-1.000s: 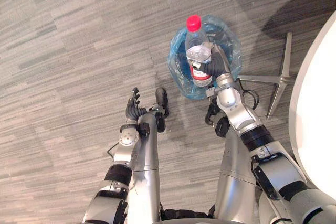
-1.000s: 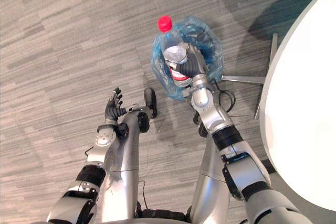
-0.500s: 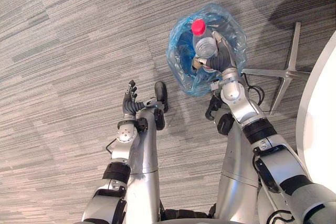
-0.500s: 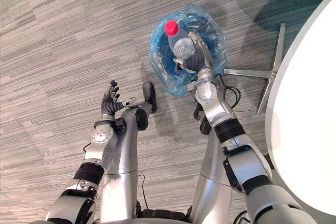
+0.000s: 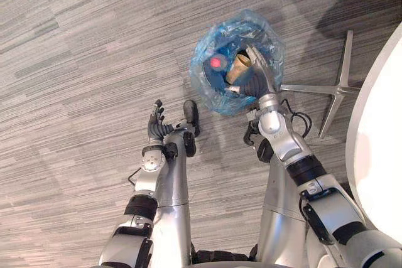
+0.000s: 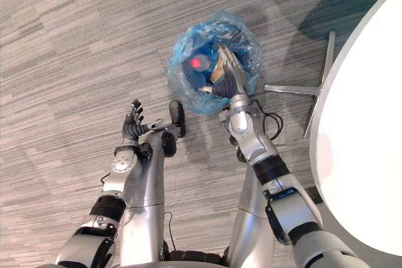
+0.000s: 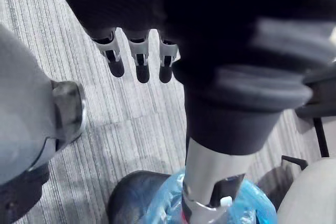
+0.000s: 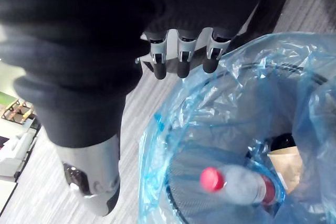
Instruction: Gather rubbish on tea table into small bin, then transfer packed bag to large trash can.
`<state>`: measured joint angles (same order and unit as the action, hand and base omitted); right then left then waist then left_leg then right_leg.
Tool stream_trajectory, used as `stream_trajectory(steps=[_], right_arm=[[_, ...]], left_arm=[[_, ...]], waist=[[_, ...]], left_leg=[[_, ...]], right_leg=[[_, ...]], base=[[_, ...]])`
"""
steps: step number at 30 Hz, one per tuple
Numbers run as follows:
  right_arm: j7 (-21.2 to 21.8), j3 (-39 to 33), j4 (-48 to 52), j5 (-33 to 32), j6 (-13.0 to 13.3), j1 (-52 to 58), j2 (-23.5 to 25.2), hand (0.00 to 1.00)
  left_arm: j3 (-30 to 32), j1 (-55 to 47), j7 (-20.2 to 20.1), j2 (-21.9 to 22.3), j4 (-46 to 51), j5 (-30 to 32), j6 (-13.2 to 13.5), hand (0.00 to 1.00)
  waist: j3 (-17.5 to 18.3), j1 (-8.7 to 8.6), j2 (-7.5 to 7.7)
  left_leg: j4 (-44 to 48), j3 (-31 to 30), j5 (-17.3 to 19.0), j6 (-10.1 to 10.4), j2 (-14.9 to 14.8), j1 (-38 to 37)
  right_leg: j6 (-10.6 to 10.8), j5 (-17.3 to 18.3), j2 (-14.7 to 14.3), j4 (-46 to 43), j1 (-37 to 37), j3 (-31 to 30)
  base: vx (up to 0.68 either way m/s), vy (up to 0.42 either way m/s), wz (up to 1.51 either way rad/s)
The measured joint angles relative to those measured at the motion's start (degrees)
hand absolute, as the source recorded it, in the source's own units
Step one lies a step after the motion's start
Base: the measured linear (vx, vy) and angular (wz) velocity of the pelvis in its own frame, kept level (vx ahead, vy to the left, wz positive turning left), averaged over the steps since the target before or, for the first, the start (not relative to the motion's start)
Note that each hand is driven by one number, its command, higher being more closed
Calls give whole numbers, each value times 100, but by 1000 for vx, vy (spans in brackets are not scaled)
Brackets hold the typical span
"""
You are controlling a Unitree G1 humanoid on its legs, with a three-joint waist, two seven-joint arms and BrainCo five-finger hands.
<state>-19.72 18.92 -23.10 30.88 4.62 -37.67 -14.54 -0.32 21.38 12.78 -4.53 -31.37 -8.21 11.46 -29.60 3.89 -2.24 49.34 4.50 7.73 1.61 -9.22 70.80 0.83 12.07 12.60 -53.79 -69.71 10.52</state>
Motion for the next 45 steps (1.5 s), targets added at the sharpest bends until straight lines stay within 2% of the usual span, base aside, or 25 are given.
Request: stream_trajectory(steps=[7,11,15,18,27,28,31,39,45], right_arm=[[140,450,-116,892,1,194,16,0],[202,633,-537,1292,-16,179,116,0],[255,695,-1091,1662,-130,126,225,0],[255,698,-1411,1706,-178,29,295,0],[248,697,-2478,1907,-562,-590,353,0],[222,696,-2562,1904,-639,-720,353,100],[88,674,-2624,1884,-754,-1037,337,100],[80,622,-2780,1422,-766,-1511,335,100],[62,622,-2646,1069,-753,-1465,338,100]], left_arm=[[2,-7,2,4,-154,3,4,0],[6,-7,6,-4,-226,3,15,0],[37,0,15,4,-242,-1,31,0],[50,11,22,-1,-241,-5,65,0],[53,222,121,-26,-223,-20,156,0],[51,243,120,-33,-119,-40,187,0],[38,264,118,-108,73,-151,286,0],[42,417,119,-268,285,-359,303,0],[49,432,120,-286,287,-365,296,0]], waist=[[8,-6,16],[81,-8,133],[91,-10,151],[91,-3,151],[113,-2,180],[114,-5,179],[131,-6,181],[143,48,179],[147,52,175]], left_leg=[[-117,-13,-32,31,-54,-156],[-192,-21,-50,61,-50,-178],[-324,-76,-117,98,2,-154],[-335,-121,-130,113,14,-112],[-210,-216,-180,141,94,279],[-131,-269,-176,141,121,412],[41,-285,-162,123,130,694],[306,-324,-163,127,140,1149],[313,-336,-166,132,128,1183]], right_leg=[[-44,-27,-65,105,158,50],[-34,-6,-68,131,163,65],[-37,-4,-45,192,156,127],[-59,10,-37,182,133,169],[-170,116,67,-130,-285,208],[-181,168,97,-242,-402,221],[-176,263,147,-466,-682,232],[-284,358,209,-840,-1173,219],[-286,362,191,-850,-1207,221]], base=[[-3,-5,-2],[-3,-4,2],[-7,-9,8],[-1,-12,6],[-9,-16,9],[-25,-11,13],[-37,-2,10],[-45,13,5],[-6,3,0]])
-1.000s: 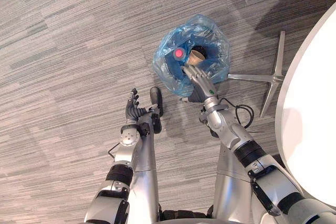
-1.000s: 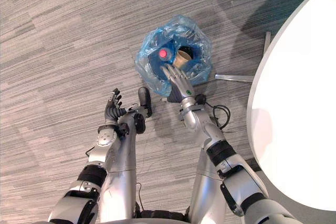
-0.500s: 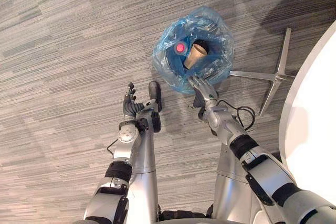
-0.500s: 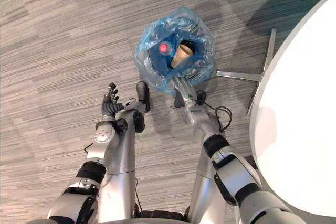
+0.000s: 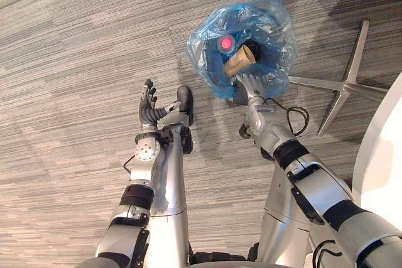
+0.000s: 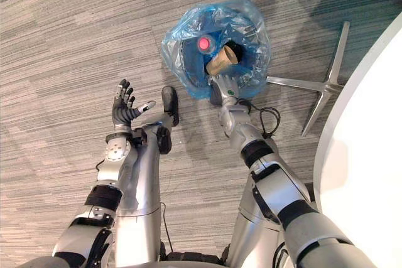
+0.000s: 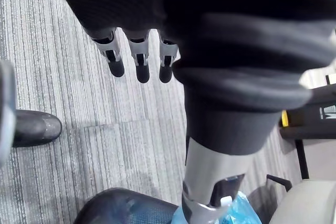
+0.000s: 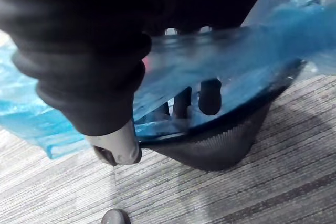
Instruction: Gather rubbish on tea table into small bin, then transfer packed bag to large trash can.
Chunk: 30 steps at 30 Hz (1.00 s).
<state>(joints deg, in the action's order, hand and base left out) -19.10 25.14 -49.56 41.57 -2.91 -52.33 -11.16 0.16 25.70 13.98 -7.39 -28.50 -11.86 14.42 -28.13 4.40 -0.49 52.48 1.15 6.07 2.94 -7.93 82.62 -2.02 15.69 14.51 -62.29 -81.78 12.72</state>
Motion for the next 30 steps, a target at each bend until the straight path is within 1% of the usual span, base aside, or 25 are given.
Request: stream_trajectory(steps=[9,10,14,16,18,21,24,26,28,30], right_arm=[[-207,-300,1117,-458,37,319,4,100],[-207,-410,1391,-571,41,455,11,100],[-208,-505,1821,-840,79,709,53,100],[-207,-510,2068,-1016,173,908,84,100],[-199,-513,2405,-1224,256,1235,215,100],[-194,-515,2589,-1442,280,1484,287,100],[-174,-518,2752,-1636,292,1684,343,100],[-147,-524,2886,-1663,298,1790,346,100],[-46,-587,3081,-1700,316,1996,387,100],[52,-623,3167,-1793,376,2308,429,100]], left_arm=[[34,0,4,3,-6,10,-48,0],[33,0,3,47,-11,18,-84,0],[16,-14,-2,116,-65,23,-248,0],[10,-105,-6,187,-72,24,-292,0],[6,-282,-11,286,-86,34,-319,0],[-6,-472,-22,366,-100,133,-414,0],[-4,-641,-26,398,-142,149,-462,0],[-3,-690,-28,412,-144,152,-465,0],[-12,-770,-32,449,-149,152,-474,0],[-154,-928,-55,458,-144,155,-514,0]], waist=[[2,-10,-2],[2,-3,-1],[2,-16,-1],[3,-17,0],[21,-13,14],[25,-28,17],[29,-33,16],[30,-34,17],[29,-33,17],[47,-39,21]], left_leg=[[38,-22,-2,0,-17,-25],[38,-38,-2,0,-18,-82],[18,-62,0,1,-33,-293],[-60,-59,0,-1,-40,-471],[-224,-29,-11,18,-104,-754],[-458,11,-59,82,-107,-1058],[-665,-15,-111,166,-115,-1415],[-745,-19,-125,185,-114,-1553],[-894,-16,-140,203,-108,-1892],[-1082,-3,-138,204,-104,-2408]], right_leg=[[-2,-2,-36,1,48,12],[-2,-3,-41,3,109,10],[-4,-6,-51,58,344,30],[-9,-18,-68,149,528,42],[8,-54,-153,343,807,59],[16,-77,-185,522,1074,84],[10,-80,-241,698,1440,152],[9,-80,-246,749,1582,173],[-27,-102,-255,879,1916,216],[-48,-115,-273,1090,2466,276]], base=[[-2,2,0],[0,0,0],[-9,9,-2],[-10,8,-3],[-15,15,-11],[-1,4,-2],[0,0,0],[11,-11,3],[8,-11,2],[0,0,0]])
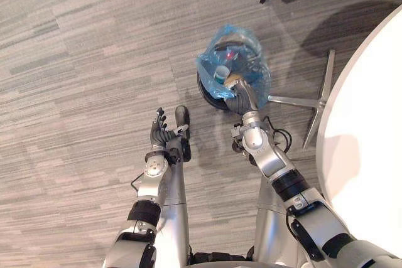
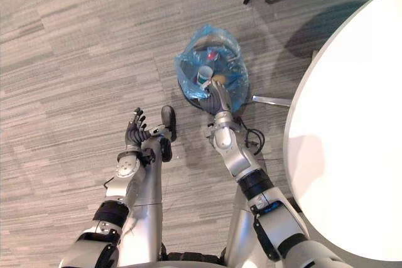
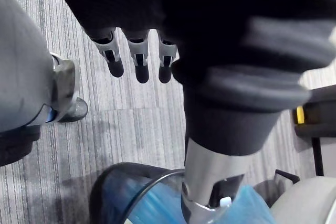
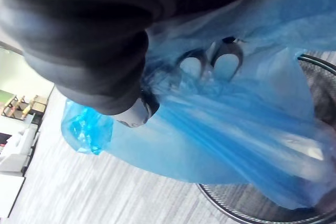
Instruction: Gather rubbish on tea table into small bin, then transfer packed bag to large trash can.
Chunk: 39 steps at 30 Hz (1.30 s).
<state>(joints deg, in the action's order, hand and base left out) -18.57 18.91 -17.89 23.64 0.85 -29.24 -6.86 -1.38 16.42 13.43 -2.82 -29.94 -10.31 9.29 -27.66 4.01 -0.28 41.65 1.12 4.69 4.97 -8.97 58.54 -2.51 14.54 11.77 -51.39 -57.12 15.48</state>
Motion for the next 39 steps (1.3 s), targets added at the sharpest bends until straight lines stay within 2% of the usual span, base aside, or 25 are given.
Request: stream_trajectory(steps=[3,4,8,12,16,20,21,23,27,30,31,35,39], right_arm=[[58,17,292,-123,38,458,82,100],[177,62,481,-219,92,745,137,100],[407,253,920,-460,181,1336,168,100],[677,374,1337,-713,333,2042,177,100],[1020,397,1457,-885,418,2555,185,100],[1421,389,1450,-1083,547,2697,13,100],[1515,389,1449,-1150,550,2697,-33,100],[1643,390,1451,-1222,556,2699,-100,100],[1872,402,1451,-1388,577,2725,-143,100],[1935,407,1450,-1511,649,2703,-133,100],[2012,433,1450,-1610,654,2681,-168,100],[2081,615,1451,-1757,654,2626,-418,100],[2172,676,1456,-1887,655,2614,-483,100]], left_arm=[[-90,-224,-84,2,2,7,-4,0],[-99,-436,-95,-5,13,11,-6,0],[-185,-886,-135,-30,17,16,-10,0],[-408,-1478,-322,-80,145,26,-11,0],[-606,-1892,-479,-212,159,109,-8,0],[-745,-2195,-645,-421,155,210,-8,0],[-756,-2260,-699,-447,156,214,-8,0],[-794,-2356,-732,-524,164,262,-8,0],[-804,-2445,-845,-571,288,384,-2,0],[-804,-2456,-848,-586,490,387,0,0],[-815,-2522,-854,-582,682,428,0,0],[-975,-2816,-968,-581,1225,442,4,0],[-1113,-2929,-972,-588,1668,510,15,0]], waist=[[128,1,54],[164,2,102],[355,-4,217],[842,-6,351],[1274,-21,404],[1532,-75,408],[1598,-156,401],[1725,-194,411],[2060,-191,356],[2132,-189,328],[2225,-200,302],[2352,-203,207],[2381,-209,185]], left_leg=[[-283,35,4,-7,0,-498],[-486,67,6,-10,-1,-928],[-908,122,-6,2,20,-1689],[-1563,196,-106,13,105,-2521],[-2246,264,-243,26,144,-3161],[-3123,374,-516,-13,188,-3959],[-3243,390,-529,-16,193,-4117],[-3425,449,-531,-16,200,-4418],[-3759,542,-540,-13,218,-4918],[-3840,544,-552,1,220,-5113],[-4015,543,-654,11,226,-5243],[-4109,528,-660,11,185,-5413],[-4236,472,-754,16,175,-5508]], right_leg=[[28,-15,-18,270,482,23],[84,-36,-64,509,910,29],[157,-76,-90,927,1667,84],[239,-157,-94,1521,2486,171],[364,-312,-197,2206,3089,192],[412,-687,-399,3189,3831,165],[421,-755,-435,3390,4020,167],[460,-852,-484,3727,4357,147],[518,-1061,-585,4410,4959,110],[512,-1165,-636,4674,5229,102],[510,-1218,-670,4785,5320,73],[445,-1267,-742,4868,5452,0],[435,-1285,-775,4867,5498,-15]], base=[[21,-7,1],[48,-4,-4],[73,-3,3],[121,3,7],[177,8,-2],[202,44,-15],[217,54,-10],[163,48,-11],[122,29,-9],[54,8,-3],[5,-4,-10],[-44,-10,-6],[-77,-4,2]])
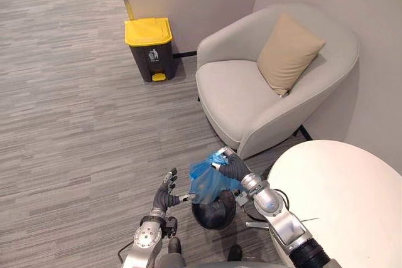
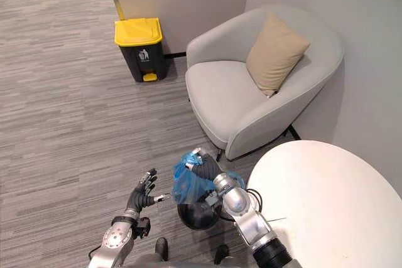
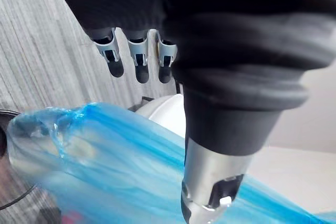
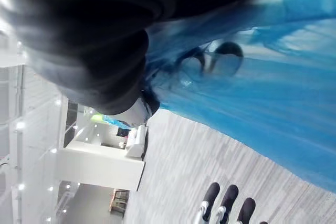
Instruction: Gather rubbish on tea table into small bin, then transfer packed bag to large trash can.
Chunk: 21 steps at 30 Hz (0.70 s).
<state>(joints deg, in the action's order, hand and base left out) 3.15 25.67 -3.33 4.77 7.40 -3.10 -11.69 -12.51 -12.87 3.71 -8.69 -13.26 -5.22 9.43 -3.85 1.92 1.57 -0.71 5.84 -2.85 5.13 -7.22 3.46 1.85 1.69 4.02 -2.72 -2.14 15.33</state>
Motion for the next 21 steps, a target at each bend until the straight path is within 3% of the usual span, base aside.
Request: stream_trajectory(steps=[7,21], right_arm=[[90,51,22,-257,4,-252,-103,100],[307,231,33,-899,9,-957,-241,100]], left_arm=[[-248,191,15,-252,466,609,179,0],[-828,920,-10,-335,465,819,224,0]], waist=[[165,-45,-29],[257,-116,-35]], left_leg=[[-150,4,-90,-27,14,-102],[-162,72,-97,-30,-8,-142]], right_leg=[[20,-105,-27,17,3,-96],[-7,-184,-83,102,8,-221]], base=[[-62,5,-5],[0,-1,-4]])
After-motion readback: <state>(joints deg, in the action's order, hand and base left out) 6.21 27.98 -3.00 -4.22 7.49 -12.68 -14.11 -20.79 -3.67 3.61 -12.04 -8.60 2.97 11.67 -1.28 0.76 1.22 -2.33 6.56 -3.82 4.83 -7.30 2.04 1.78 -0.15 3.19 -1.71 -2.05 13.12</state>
